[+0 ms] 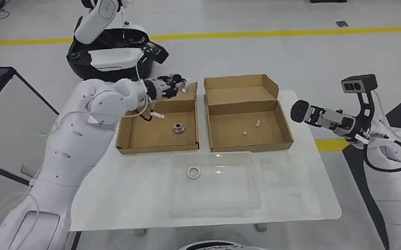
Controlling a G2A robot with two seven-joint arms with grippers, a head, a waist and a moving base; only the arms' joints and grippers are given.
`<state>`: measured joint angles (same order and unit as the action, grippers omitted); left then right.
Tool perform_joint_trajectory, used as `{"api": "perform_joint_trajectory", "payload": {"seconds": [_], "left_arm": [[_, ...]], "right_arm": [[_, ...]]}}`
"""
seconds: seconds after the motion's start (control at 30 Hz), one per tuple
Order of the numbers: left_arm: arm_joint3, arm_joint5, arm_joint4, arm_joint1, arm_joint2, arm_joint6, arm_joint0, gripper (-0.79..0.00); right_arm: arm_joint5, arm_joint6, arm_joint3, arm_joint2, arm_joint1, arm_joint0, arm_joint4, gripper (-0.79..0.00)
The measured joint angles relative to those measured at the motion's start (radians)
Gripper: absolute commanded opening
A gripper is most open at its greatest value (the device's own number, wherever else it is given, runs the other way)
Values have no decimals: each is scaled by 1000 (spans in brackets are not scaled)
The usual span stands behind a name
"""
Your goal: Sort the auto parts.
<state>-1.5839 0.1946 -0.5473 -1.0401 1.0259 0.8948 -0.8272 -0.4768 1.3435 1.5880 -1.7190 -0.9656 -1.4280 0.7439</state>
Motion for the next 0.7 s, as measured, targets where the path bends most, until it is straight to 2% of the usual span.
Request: {"api": "perform_joint_trajectory", "payload": {"seconds": [0.13,0.27,0.43,0.6,0.7], "left_arm": [[-18,-49,-104,6,-10,30,-38,-785],[-8,-96,-158,3,-36,76,-43,-785],[59,-115,-168,-18,-108,148,5,-785],[194,-139,-97,-53,-181,204,83,-785],[260,-138,-131,-72,-229,250,133,-785]], "right_arm": [[0,0,0,0,0,0,0,0],[0,0,0,0,0,0,0,0],[0,0,0,0,0,0,0,0],[0,0,0,0,0,0,0,0],[0,0,0,0,0,0,0,0]]}}
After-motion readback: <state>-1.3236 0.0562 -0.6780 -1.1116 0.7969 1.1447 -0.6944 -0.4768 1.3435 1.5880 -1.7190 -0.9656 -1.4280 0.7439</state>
